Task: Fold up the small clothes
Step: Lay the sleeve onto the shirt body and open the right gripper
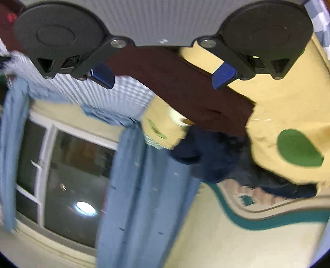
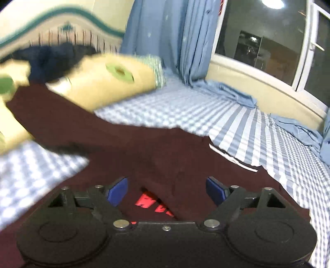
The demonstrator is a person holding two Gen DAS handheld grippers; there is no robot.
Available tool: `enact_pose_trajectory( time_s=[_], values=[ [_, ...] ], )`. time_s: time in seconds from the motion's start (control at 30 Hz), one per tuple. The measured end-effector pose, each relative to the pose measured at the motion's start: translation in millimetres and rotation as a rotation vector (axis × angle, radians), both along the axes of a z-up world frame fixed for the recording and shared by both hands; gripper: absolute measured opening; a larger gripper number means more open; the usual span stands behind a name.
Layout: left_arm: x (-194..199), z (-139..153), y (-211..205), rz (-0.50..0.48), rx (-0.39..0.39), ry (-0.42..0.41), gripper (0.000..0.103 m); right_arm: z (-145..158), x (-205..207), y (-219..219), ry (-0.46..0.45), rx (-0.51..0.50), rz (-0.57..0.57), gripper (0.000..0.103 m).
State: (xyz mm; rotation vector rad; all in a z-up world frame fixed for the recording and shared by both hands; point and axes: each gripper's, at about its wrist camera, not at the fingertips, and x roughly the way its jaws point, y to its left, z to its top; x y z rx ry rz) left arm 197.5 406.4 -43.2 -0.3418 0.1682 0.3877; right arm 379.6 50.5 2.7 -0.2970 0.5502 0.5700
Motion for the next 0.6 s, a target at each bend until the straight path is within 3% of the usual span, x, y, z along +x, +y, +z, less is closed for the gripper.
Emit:
enact_pose_trajectory(
  time_s=[0.1, 0.3, 0.6],
  values=[
    [16.7, -20.4, 39.6, 0.070, -0.120, -0.045, 0.102, 30.0, -41.4, -27.5, -0.027, 0.094, 0.003, 0.094],
    [37.0, -57.3, 95.4, 0.180, -0.386, -0.176, 0.102, 55.0, -100.2, -63.5, -0.049, 0.193, -0.042, 0.094],
    [81.8, -57.8, 126.9, 0.245, -0.395, -0.201, 0.101, 63.3, -121.8, -87.0, -0.085, 0.189, -0.165, 0.094]
  ],
)
